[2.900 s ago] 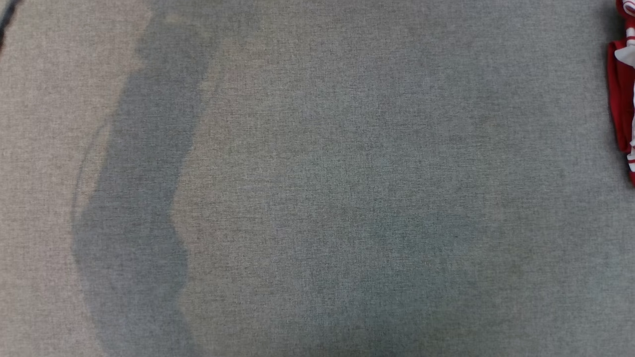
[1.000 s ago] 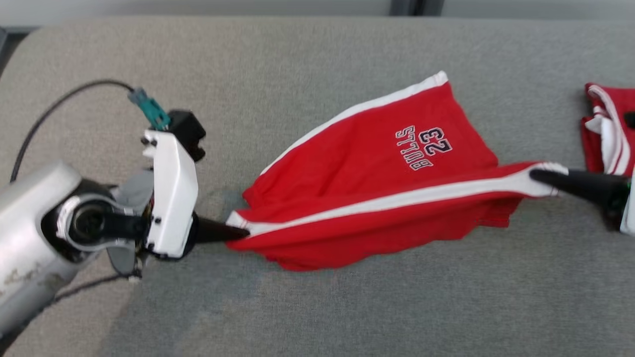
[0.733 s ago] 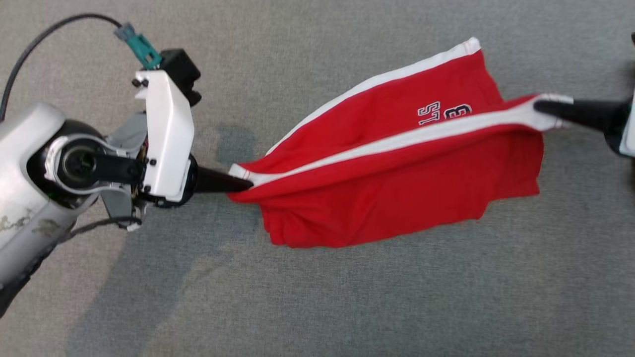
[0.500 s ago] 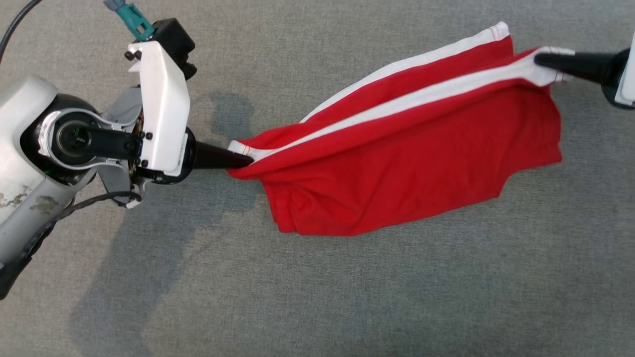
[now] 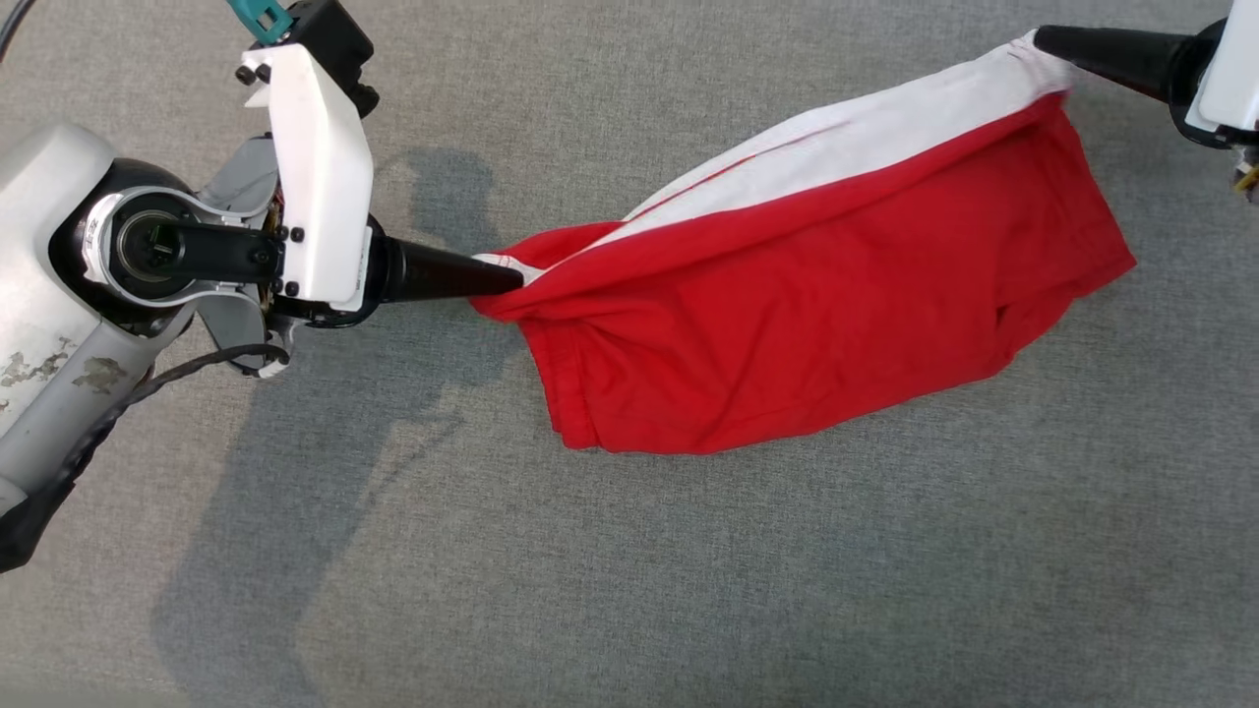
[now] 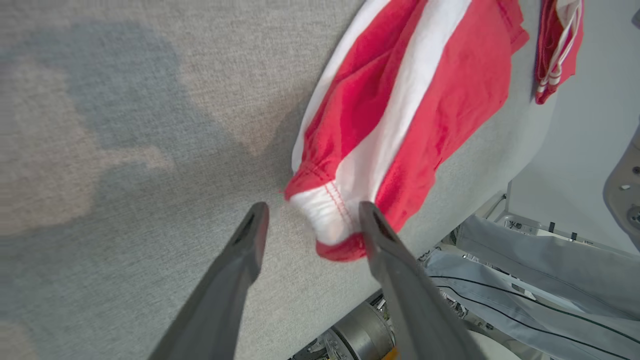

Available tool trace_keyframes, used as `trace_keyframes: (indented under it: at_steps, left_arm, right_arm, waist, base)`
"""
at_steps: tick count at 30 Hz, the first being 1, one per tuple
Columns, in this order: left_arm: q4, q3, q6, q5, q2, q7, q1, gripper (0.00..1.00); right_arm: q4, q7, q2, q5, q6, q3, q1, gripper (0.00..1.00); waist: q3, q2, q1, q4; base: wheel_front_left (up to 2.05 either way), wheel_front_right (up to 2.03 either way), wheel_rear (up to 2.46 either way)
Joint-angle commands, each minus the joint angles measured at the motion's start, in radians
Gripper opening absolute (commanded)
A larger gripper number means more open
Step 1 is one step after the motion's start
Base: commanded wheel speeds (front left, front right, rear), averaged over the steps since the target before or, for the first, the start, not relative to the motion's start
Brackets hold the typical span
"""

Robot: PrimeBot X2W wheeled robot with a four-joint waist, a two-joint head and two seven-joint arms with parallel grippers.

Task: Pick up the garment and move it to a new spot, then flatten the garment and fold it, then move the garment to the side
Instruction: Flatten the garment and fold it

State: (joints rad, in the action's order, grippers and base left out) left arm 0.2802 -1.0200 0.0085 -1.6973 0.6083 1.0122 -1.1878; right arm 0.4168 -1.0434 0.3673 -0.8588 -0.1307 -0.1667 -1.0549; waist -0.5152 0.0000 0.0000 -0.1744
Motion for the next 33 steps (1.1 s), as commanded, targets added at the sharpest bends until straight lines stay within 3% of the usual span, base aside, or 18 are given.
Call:
trace_keyframes:
  at_steps: [1,6,12,15,19,24,29,30,33]
  left_arm:
    - [0.006,0.003,-0.01,0.004,0.0,-0.007,0.003,1.0]
    - [0.024,0.032,-0.052,0.032,0.015,-0.09,0.025,1.0]
    - [0.028,0.061,-0.092,0.07,0.052,-0.221,0.092,1.0]
    - [0.023,0.083,-0.11,0.132,0.07,-0.358,0.134,1.0]
    - [0.018,0.132,-0.114,0.23,0.08,-0.621,0.202,1.0]
    - [-0.043,0.163,-0.049,0.337,0.071,-0.913,0.336,1.0]
    - [-0.151,0.183,0.081,0.442,0.061,-1.177,0.491,1.0]
    - [-0.151,0.183,0.081,0.442,0.061,-1.177,0.491,1.0]
    - [-0.223,0.208,0.162,0.485,0.038,-1.258,0.588,1.0]
  right_arm:
    - [-0.006,0.015,-0.003,0.002,0.0,0.005,0.013,1.0]
    - [-0.083,0.135,-0.008,-0.033,0.0,0.006,0.061,1.0]
    - [-0.201,0.314,0.031,-0.092,-0.001,-0.022,0.194,1.0]
    - [-0.254,0.429,0.049,-0.113,-0.001,-0.021,0.267,1.0]
    - [-0.314,0.605,0.062,-0.111,-0.001,-0.032,0.372,1.0]
    - [-0.342,0.817,0.064,-0.067,-0.001,-0.034,0.511,1.0]
    - [-0.322,0.988,0.046,0.013,-0.001,-0.02,0.635,1.0]
    - [-0.322,0.988,0.046,0.013,-0.001,-0.02,0.635,1.0]
    - [-0.29,1.045,0.029,0.058,-0.001,-0.005,0.689,1.0]
  waist:
    - [0.011,0.0,0.0,0.004]
    - [0.067,0.0,0.0,0.019]
    - [0.149,0.0,0.0,0.04]
    - [0.184,0.0,0.0,0.049]
    - [0.228,0.0,0.0,0.06]
    - [0.286,0.0,0.0,0.061]
    - [0.327,0.0,0.0,0.046]
    - [0.327,0.0,0.0,0.046]
    - [0.338,0.0,0.0,0.03]
  base:
    - [0.0,0.0,0.0]
    - [0.0,0.0,0.0]
    - [0.0,0.0,0.0]
    - [0.0,0.0,0.0]
    - [0.0,0.0,0.0]
    - [0.0,0.0,0.0]
    - [0.0,0.0,0.0]
    - [0.0,0.0,0.0]
    - [0.0,0.0,0.0]
